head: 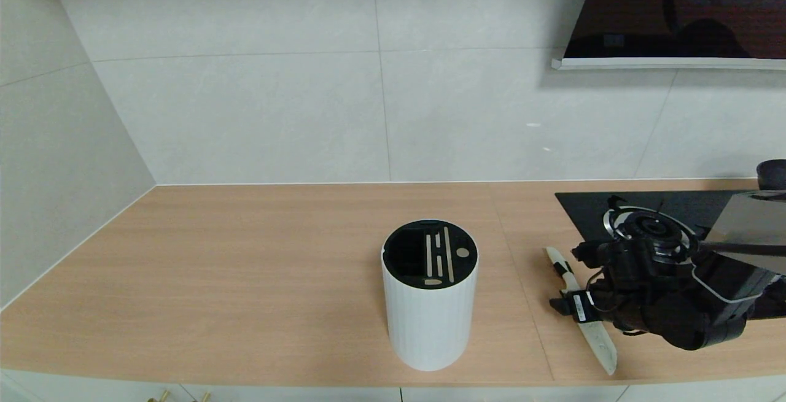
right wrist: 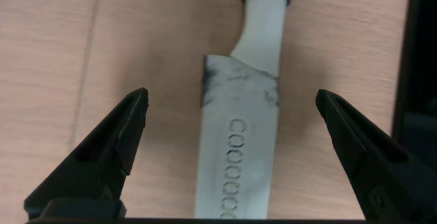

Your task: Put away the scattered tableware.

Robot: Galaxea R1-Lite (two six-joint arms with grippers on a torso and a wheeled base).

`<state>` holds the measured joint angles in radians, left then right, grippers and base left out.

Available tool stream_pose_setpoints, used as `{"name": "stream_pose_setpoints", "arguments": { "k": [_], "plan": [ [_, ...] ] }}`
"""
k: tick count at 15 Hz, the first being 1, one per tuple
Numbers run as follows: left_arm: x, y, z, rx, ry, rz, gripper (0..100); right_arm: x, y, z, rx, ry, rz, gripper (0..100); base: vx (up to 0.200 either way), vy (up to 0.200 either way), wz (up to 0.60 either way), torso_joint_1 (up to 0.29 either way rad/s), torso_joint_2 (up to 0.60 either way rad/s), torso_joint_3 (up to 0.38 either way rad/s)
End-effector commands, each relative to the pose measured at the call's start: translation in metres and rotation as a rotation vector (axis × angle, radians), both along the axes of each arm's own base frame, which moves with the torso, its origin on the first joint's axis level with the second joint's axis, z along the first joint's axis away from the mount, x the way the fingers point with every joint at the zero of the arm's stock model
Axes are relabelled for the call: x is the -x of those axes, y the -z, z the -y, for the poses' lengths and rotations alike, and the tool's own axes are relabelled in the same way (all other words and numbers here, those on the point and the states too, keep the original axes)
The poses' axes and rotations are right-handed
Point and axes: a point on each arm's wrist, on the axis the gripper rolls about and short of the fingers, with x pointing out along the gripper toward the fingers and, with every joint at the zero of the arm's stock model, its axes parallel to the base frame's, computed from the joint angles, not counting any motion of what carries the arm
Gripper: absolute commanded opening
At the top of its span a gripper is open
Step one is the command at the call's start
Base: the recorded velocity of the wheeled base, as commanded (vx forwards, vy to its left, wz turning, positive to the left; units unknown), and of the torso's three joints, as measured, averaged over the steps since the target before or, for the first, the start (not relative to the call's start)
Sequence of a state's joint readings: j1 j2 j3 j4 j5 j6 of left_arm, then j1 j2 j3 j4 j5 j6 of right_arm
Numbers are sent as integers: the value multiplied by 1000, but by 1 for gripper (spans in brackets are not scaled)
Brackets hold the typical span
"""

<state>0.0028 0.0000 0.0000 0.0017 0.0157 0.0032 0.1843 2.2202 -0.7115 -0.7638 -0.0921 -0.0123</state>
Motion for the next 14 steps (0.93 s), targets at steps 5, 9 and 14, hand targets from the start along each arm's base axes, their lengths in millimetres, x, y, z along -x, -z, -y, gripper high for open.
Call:
{"name": "stream_pose_setpoints", "arguments": {
  "k": [5, 9, 14],
  "plan": [
    [0, 0, 0, 0, -1, 0, 100, -4, 6, 1, 5, 11, -7, 100, 0, 0, 0, 0, 0, 0],
    [0, 0, 0, 0, -1, 0, 100, -5, 10, 4, 8, 20, -15, 0, 0, 0, 0, 0, 0, 0],
    [0, 0, 0, 0, 0, 0, 100, -5, 9, 4, 8, 20, -13, 0, 0, 0, 0, 0, 0, 0]
  ]
}}
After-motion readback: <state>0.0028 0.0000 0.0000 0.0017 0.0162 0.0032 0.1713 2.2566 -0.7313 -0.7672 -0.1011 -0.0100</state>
